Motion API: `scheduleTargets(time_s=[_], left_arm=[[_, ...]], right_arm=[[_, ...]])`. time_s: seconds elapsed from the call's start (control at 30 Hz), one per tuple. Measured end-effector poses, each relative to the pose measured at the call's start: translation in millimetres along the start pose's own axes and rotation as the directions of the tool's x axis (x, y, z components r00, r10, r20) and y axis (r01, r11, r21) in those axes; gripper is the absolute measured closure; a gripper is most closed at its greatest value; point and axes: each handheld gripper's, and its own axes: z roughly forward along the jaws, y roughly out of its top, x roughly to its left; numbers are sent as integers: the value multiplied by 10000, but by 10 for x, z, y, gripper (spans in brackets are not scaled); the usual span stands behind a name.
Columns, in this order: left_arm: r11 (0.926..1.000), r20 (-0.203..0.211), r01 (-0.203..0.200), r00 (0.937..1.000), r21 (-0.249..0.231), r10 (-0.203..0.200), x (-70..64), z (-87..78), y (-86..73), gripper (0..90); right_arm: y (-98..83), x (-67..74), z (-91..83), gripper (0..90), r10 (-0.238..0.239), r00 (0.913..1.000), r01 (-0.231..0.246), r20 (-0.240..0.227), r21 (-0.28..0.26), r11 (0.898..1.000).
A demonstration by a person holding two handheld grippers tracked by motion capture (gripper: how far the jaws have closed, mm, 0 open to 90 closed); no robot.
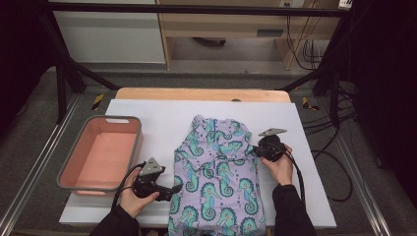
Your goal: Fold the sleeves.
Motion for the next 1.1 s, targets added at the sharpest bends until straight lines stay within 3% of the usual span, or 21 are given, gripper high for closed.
scheduleTargets(time_s=[0.1,0.23,0.43,0.5,0.53,0.6,0.63,0.7,0.83,0.9,0.93,1.0,1.03,1.1], left_arm=[[10000,0,2,10000,3,-2,3,-1,0,46],[10000,-8,-12,10000,-40,12,2,-5,4,46],[10000,15,-20,10000,-52,20,-3,-8,11,46],[10000,14,-10,10000,-69,10,1,-10,12,46],[10000,2,-8,10000,-70,8,5,-11,12,46],[10000,-18,-3,10000,-59,3,14,-12,10,45],[10000,-18,-3,10000,-47,3,16,-11,9,45],[10000,-24,6,10000,-42,-6,17,-7,7,45],[10000,-24,-10,10000,-50,10,7,-5,10,45],[10000,-5,-23,10000,-22,23,7,-1,7,45],[10000,-11,-22,10000,-12,22,9,1,6,45],[10000,-28,-14,10000,10,14,12,5,1,45],[10000,-34,-12,10000,7,12,14,5,-1,45],[10000,-21,-6,10000,8,6,16,3,-1,46]], right_arm=[[53,20,4,702,139,9995,-164,-298,-832,9964],[162,77,19,642,255,9979,-332,-597,-1318,9907],[306,114,259,513,364,9986,-408,-389,-1188,9921],[328,102,379,520,412,9987,-442,-313,-1039,9936],[332,96,431,594,482,9985,-508,-277,-1001,9937],[335,74,513,681,280,9991,-305,-332,-769,9966],[342,67,523,802,191,9990,-229,-414,-944,9953],[382,73,508,863,-210,9996,189,-186,-1052,9943],[488,128,411,874,-850,9954,764,-438,-1704,9824],[549,186,358,874,-1435,9883,1292,-512,-2173,9675],[583,226,337,873,-1795,9816,1576,-655,-2541,9543],[617,273,346,873,-2153,9736,1863,-753,-2816,9413],[623,282,369,872,-2317,9695,2017,-797,-2768,9395],[607,298,460,853,-2437,9669,2221,-750,-2219,9494]])
